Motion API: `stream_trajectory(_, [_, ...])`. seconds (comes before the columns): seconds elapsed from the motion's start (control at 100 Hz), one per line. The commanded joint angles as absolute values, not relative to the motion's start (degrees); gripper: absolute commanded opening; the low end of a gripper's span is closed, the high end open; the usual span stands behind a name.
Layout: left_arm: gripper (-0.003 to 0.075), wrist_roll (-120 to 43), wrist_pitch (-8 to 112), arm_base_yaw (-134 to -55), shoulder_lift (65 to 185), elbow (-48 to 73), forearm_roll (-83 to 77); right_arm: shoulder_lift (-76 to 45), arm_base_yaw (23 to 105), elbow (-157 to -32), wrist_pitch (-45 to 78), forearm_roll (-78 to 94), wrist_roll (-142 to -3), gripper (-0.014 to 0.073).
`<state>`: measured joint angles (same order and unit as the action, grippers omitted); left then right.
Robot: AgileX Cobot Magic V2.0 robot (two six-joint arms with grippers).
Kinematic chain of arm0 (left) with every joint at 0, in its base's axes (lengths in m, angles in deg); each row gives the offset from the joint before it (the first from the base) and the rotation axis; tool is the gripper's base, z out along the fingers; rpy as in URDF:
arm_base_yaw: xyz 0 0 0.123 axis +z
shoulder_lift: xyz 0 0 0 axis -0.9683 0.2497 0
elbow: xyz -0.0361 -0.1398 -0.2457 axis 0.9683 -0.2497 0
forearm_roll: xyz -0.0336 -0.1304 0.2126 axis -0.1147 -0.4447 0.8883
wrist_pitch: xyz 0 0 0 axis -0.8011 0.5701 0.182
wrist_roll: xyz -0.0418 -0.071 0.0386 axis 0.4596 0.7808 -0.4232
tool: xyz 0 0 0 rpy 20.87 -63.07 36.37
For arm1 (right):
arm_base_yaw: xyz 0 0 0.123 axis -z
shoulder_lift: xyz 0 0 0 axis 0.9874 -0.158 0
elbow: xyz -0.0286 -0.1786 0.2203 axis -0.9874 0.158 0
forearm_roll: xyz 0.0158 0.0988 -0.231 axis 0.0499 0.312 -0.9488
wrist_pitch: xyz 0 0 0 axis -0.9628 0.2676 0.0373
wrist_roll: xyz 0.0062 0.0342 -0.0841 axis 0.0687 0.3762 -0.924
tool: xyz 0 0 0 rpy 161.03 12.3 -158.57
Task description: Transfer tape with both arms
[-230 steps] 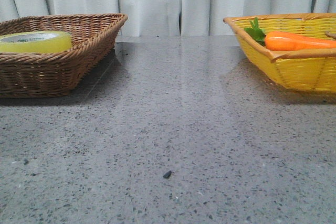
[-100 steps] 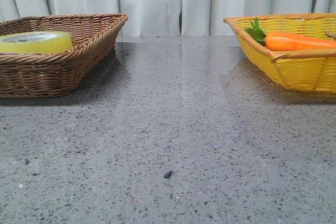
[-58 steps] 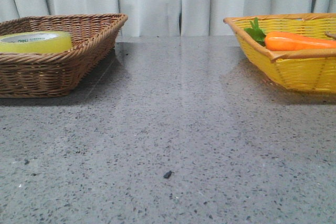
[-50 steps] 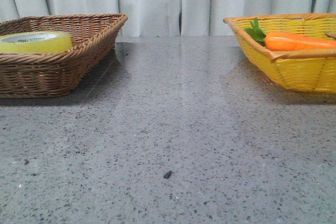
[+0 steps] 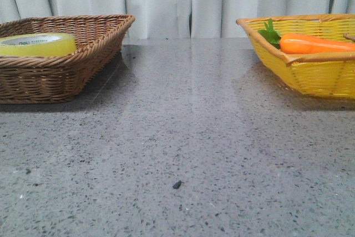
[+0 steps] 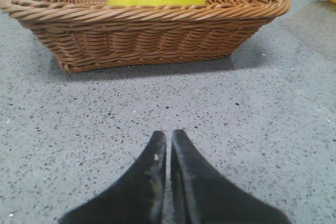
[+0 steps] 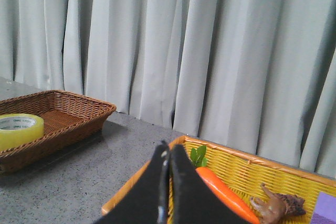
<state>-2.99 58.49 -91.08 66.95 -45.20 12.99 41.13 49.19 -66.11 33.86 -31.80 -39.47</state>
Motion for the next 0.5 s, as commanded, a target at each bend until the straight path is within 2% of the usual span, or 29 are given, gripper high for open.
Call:
stream_trajectory(0.0, [-0.0021,-2.37,56.36,-90.86,65.98,-45.67,12.08,40.09,49.20,-67.13,29.41,-33.47,-39.67,-0.0067])
stream_trajectory(0.33, [-0.0021,-2.37,56.36,-90.86,65.98,-45.67,12.08,40.09,50.01,-61.86,29.78,-33.52,-39.67,-0.0067])
stream_trajectory(0.49, [-0.0021,-2.37,56.36,-90.86,65.98,-45.67,12.08,40.09,54.09,-55.49,27.87,-32.67,-39.67,-0.0067])
